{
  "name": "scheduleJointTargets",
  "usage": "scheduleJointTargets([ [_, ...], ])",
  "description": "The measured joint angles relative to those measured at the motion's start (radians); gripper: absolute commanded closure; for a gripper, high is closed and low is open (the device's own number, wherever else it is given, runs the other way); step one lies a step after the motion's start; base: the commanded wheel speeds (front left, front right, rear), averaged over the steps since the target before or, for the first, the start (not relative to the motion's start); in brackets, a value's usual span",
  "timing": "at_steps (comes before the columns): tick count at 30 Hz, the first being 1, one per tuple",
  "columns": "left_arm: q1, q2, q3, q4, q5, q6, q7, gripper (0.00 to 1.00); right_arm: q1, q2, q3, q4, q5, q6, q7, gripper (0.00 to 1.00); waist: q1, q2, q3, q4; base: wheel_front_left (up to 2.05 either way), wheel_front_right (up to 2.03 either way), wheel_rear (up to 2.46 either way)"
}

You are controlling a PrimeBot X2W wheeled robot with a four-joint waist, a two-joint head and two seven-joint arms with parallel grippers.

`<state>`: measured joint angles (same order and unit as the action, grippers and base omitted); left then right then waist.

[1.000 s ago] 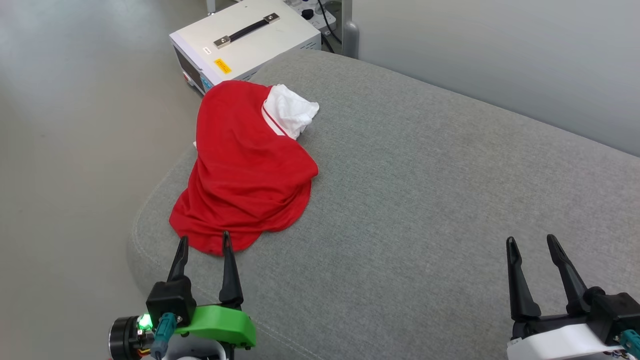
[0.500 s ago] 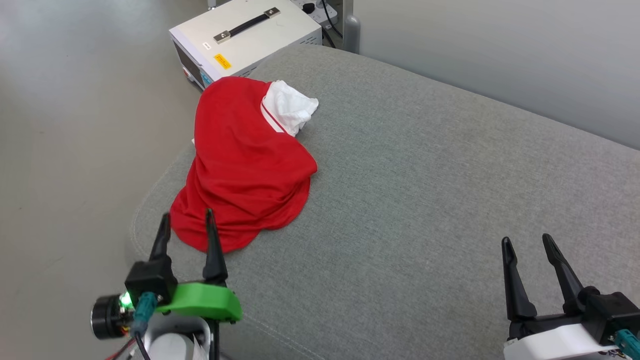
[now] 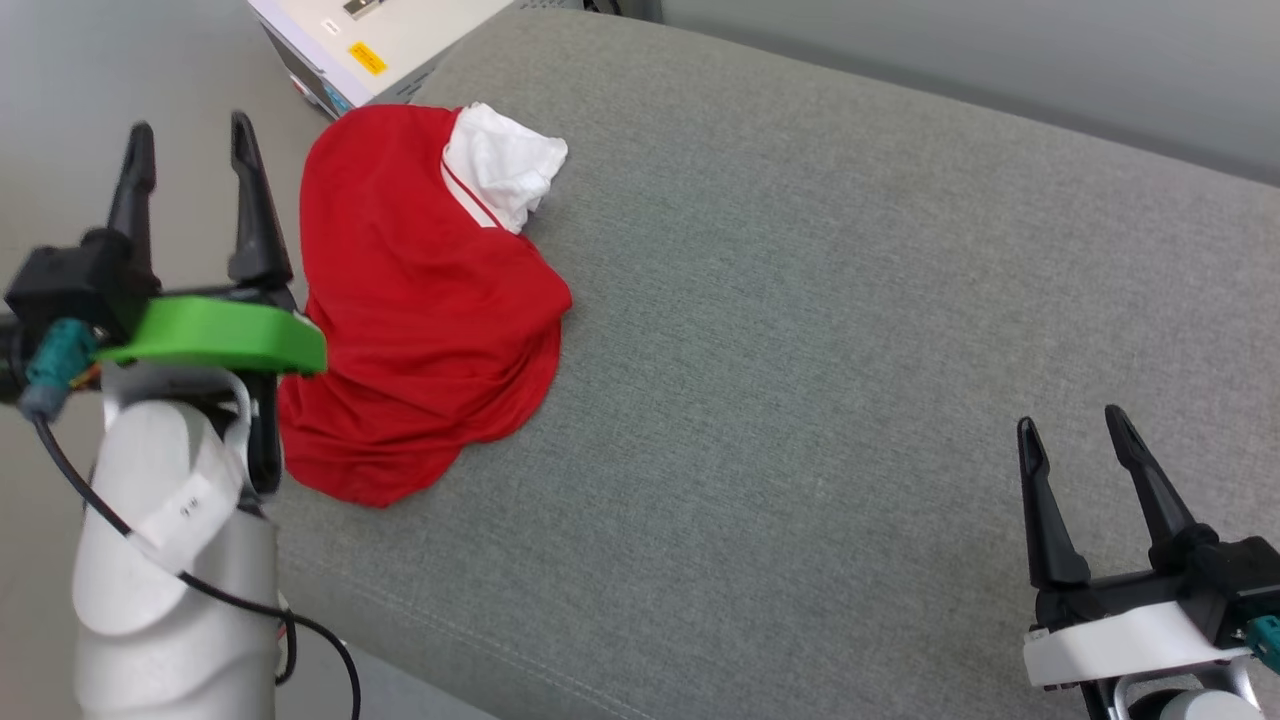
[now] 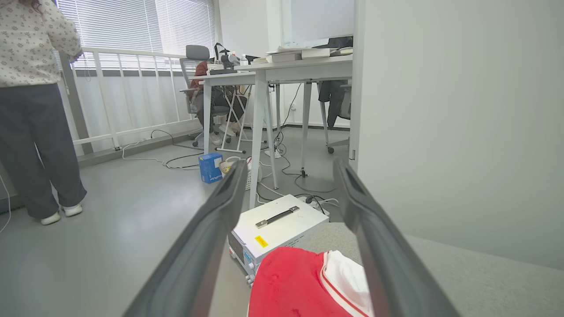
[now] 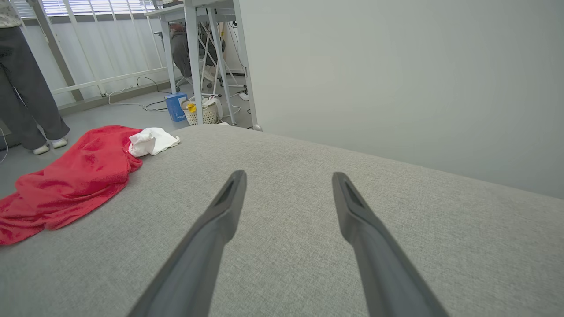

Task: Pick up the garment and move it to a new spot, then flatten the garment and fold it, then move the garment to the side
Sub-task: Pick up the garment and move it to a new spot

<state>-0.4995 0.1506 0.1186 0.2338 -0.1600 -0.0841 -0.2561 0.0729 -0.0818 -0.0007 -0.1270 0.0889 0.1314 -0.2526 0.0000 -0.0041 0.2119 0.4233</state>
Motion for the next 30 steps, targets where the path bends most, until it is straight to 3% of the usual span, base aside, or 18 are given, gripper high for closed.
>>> scheduleJointTargets([
  [6,-0.190,0.066,-0.008,0.170,-0.060,-0.035,0.005,0.00,-0.050,-0.026,0.003,-0.011,0.000,0.000,0.000,0.00,0.0000,0.0000,0.071,-0.035,0.00,0.00,0.00],
  [9,-0.274,0.126,-0.044,0.265,-0.088,-0.041,0.071,0.00,-0.066,-0.029,0.001,-0.016,0.001,0.000,0.000,0.00,0.0001,0.0000,0.100,-0.054,0.00,0.00,0.00],
  [14,-0.385,0.215,-0.183,0.348,-0.225,-0.044,0.281,0.00,-0.080,-0.033,-0.005,-0.026,0.001,0.000,0.000,0.00,0.0001,0.0000,0.137,-0.088,0.00,0.00,0.00],
  [21,-0.426,0.322,-0.373,0.396,-0.462,-0.044,0.676,0.00,-0.089,-0.040,-0.005,-0.036,0.002,0.000,0.000,0.00,0.0000,0.0000,0.171,-0.127,0.00,0.00,0.00],
  [27,-0.427,0.369,-0.483,0.407,-0.594,-0.044,0.936,0.00,-0.101,-0.051,-0.004,-0.040,0.004,0.000,0.000,0.00,0.0000,0.0000,0.193,-0.151,0.00,0.00,0.00],
  [30,-0.427,0.382,-0.517,0.426,-0.621,-0.044,0.999,0.00,-0.103,-0.055,-0.002,-0.041,0.004,0.000,0.000,0.00,0.0000,0.0000,0.208,-0.160,0.00,0.00,0.00],
])
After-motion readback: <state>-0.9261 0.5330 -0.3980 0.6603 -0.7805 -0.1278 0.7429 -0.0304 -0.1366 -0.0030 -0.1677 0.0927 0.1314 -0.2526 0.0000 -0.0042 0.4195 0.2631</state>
